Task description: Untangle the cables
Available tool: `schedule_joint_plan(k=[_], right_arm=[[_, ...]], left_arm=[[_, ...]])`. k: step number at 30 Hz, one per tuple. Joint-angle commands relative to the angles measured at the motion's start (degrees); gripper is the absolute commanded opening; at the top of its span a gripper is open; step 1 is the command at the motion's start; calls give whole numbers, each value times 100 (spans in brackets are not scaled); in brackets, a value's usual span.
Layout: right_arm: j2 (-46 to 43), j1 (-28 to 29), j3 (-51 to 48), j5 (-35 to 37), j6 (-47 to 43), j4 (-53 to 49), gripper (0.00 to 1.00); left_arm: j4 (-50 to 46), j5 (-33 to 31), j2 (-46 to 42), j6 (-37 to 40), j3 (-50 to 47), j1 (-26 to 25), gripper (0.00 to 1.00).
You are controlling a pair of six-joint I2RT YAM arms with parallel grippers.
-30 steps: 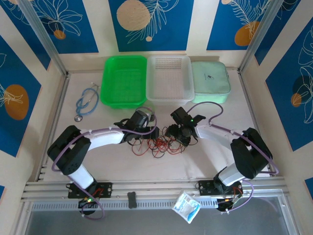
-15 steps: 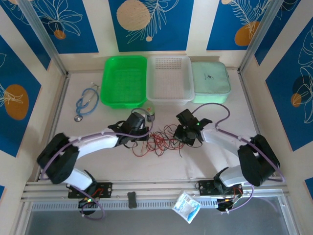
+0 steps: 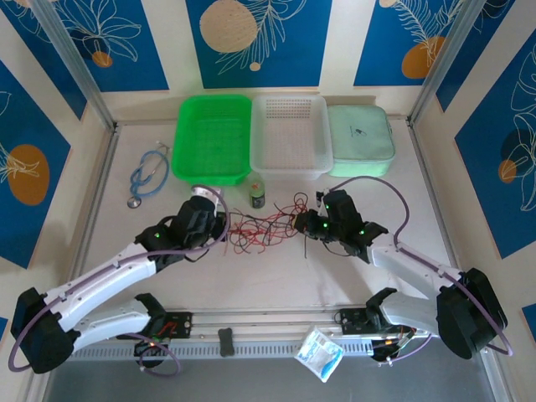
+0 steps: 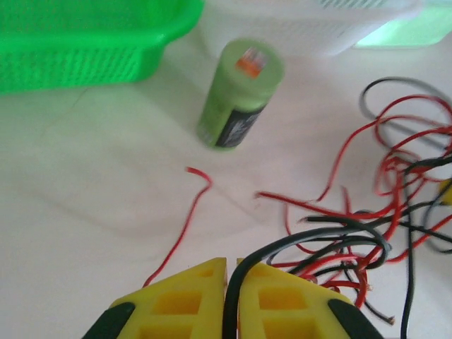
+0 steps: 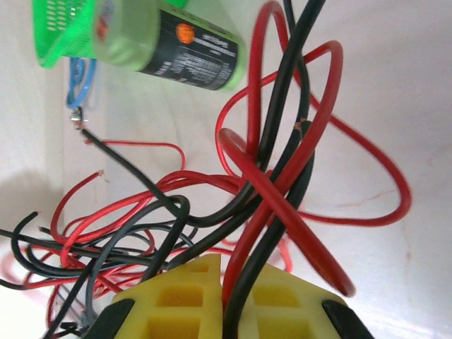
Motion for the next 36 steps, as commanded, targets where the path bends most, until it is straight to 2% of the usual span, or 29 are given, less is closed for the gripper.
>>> schedule_joint_plan(k=[1,5,8,11,14,16,18,22,27,32,36], right_arm=[[245,-61,-400,464,-78,-163,0],[577,290,-619,915,43,49,0],[635,652,-590,1362,178,-294,0],[549,858,-459,1576,373,-947,0],[451,947,-218,1692,587,-1850,10],[398,963,-32,1700,641,-2329,20],[360,967,168,1676,649,-2815,27],[222,981,578,1619,588,-3588,33],[-56,986,1050,1380,561,-4234,41],[60,998,1328,774,822,-3699,54],[706,1084,1547,642,1171,-3147,55]], left_arm=[[-222,-456,104,-168,-490,110,11],[158,-267,170,-462,-1024,102,12],[17,-198,26,-555,-1119,102,18],[-216,-46,-324,-613,-1187,92,31],[-429,212,-664,-709,-1291,91,51],[-473,425,-799,-766,-1397,77,62],[-412,566,-854,-845,-1573,70,68],[-324,722,-758,-970,-1642,59,74],[-355,982,-466,-989,-1139,62,81],[-317,1288,478,-963,-632,59,82],[-179,1235,1229,-860,-470,55,82]])
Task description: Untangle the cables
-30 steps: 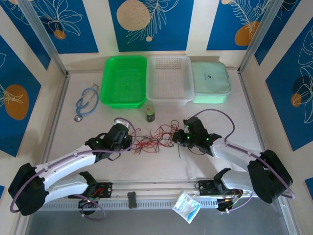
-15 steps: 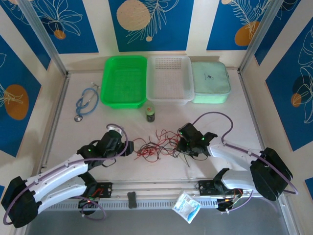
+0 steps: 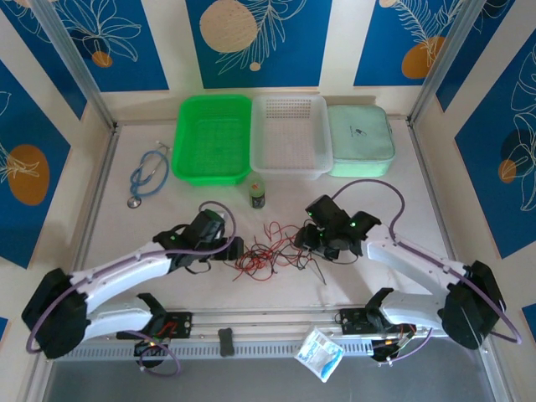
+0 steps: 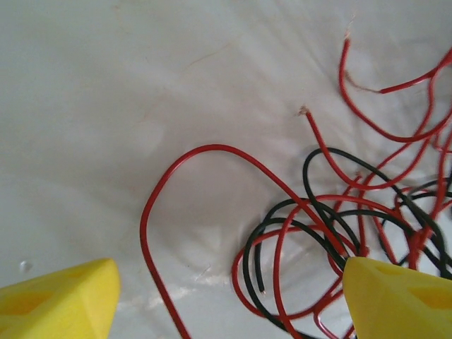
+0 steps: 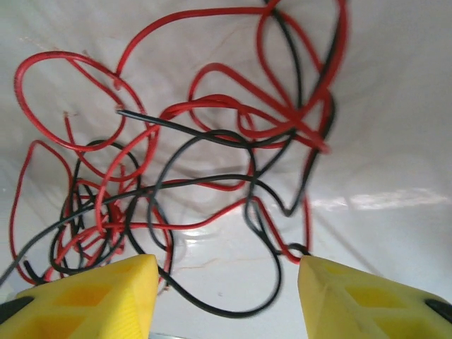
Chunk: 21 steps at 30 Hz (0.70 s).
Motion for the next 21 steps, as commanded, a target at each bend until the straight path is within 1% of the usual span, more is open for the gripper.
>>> schedule_joint_plan(k=[1,8,14,15,17,19,21], right_arm=[[552,110,272,-322,402,448,55],[1826,236,584,-52,579,842,55],[2458,167,421,7,554,1139,55],[2515,157,415,40,529,1142,54],[2636,140,422,162,487,1070,49],[2685,126,419,282,434,981,44],[2702,108,429,423,374,869,34]], left_arm=[[-17,106,510,108,172,8,82],[-71,268,1290,264,355,-187,82],[-250,160,1693,255,414,-344,81],[-313,83,1746,233,438,-349,81],[-694,-297,1901,104,576,-354,79],[-1114,-765,2070,-52,722,-350,72],[-1434,-1190,2220,-245,829,-349,67]])
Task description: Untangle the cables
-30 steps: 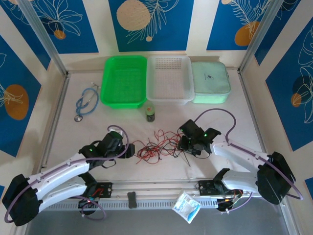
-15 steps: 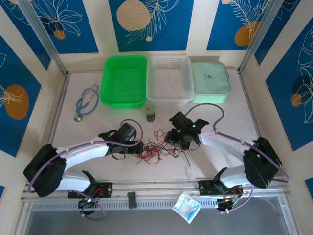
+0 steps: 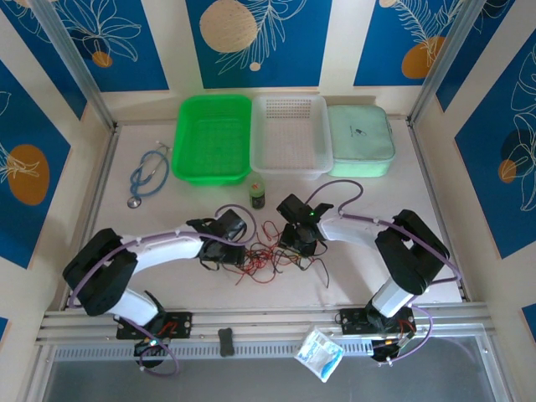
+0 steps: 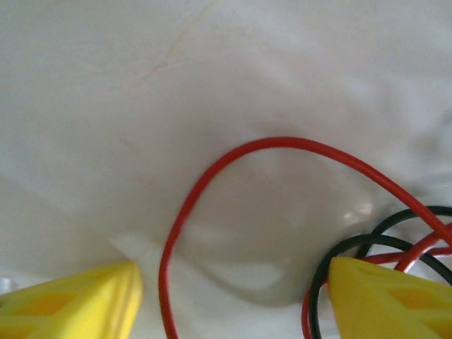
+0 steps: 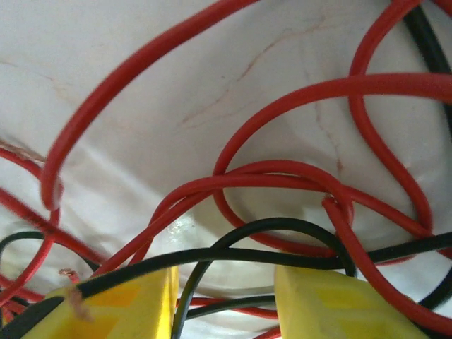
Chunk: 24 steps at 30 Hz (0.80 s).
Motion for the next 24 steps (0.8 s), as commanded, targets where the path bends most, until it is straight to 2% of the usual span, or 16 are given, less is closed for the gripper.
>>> schedule_joint_plan(k=[1,7,13,15,22,24], right_arm=[[224,-81,-49,440,-126,-262,28],[60,-183,-59,988,-427,-633,0],[-260,-200,17,1662,-942,-1032,0],[-331,-200,97,1925,-1081,-1244,0],[-481,-148,326,2461,-1537,-1576,0],[-513,-108,425,2476,-1584,-1652,5]], left_arm=[[-783,-804,364,-333,53,-38,63],[-919,-1485,314,-661,105,37,37],[-1005,-2023,-103,-649,164,213,10],[-1020,-2167,-285,-629,178,275,5],[-819,-2361,-831,-477,136,366,2],[-818,-2371,-874,-468,142,365,2]])
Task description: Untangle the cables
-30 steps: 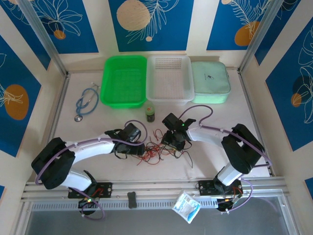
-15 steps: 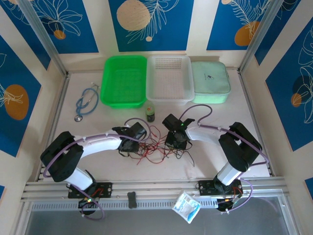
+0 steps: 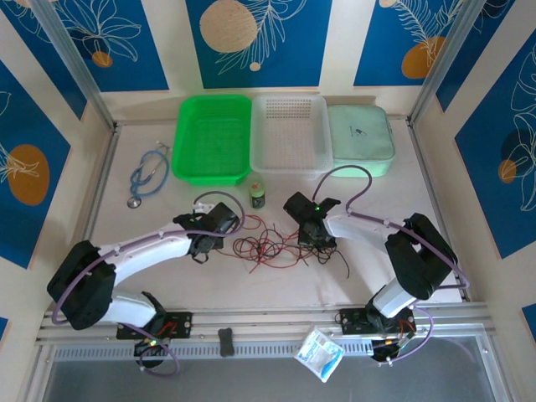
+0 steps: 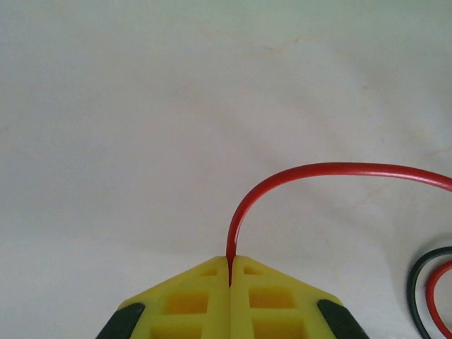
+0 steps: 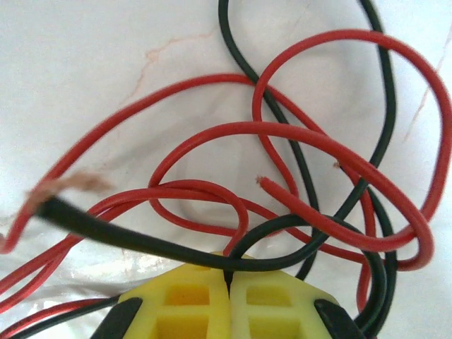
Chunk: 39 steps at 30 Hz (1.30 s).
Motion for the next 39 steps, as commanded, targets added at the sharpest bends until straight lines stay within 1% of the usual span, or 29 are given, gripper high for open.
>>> schedule_joint_plan(k=[1,3,5,7,8,10,11,13,17,21,25,27,29,32,35,39], right_arm=[[-201,82,279,368,-237,-414,10],[-299,152,407,296,-227,-556,20],[-471,256,550,112,-237,-642,32],[-631,306,675,-218,-219,-674,40],[-713,323,720,-428,-156,-656,44],[-828,333,739,-880,-13,-509,52],[-853,333,729,-1125,119,-406,55],[-816,313,697,-1500,410,-223,56],[-527,306,607,-2218,881,285,62],[-113,306,552,-2448,1060,608,66],[262,324,473,-2457,1107,827,66],[456,342,449,-2442,1097,882,62],[621,376,422,-2420,1079,938,54],[806,423,394,-2378,1049,972,44],[914,477,336,-2312,1048,935,36],[934,541,211,-2171,1057,870,31]], left_arm=[[-48,-172,-115,146,-41,66,4],[125,17,-228,302,-87,63,12],[343,265,-407,495,-141,56,30],[406,413,-572,599,-138,57,48],[409,485,-649,650,-117,57,55],[365,590,-731,702,-44,48,64],[362,667,-751,742,-1,44,67],[418,852,-716,811,71,48,70],[745,1329,-353,935,180,22,72],[1113,1616,273,1010,333,-72,74],[1443,1879,953,1096,595,-175,75],[1506,1950,1274,1141,751,-231,75],[1425,1852,1548,1144,902,-287,74],[1322,1528,1738,1100,918,-330,73],[1060,1116,1872,1032,901,-326,73],[578,514,2053,906,850,-293,72]])
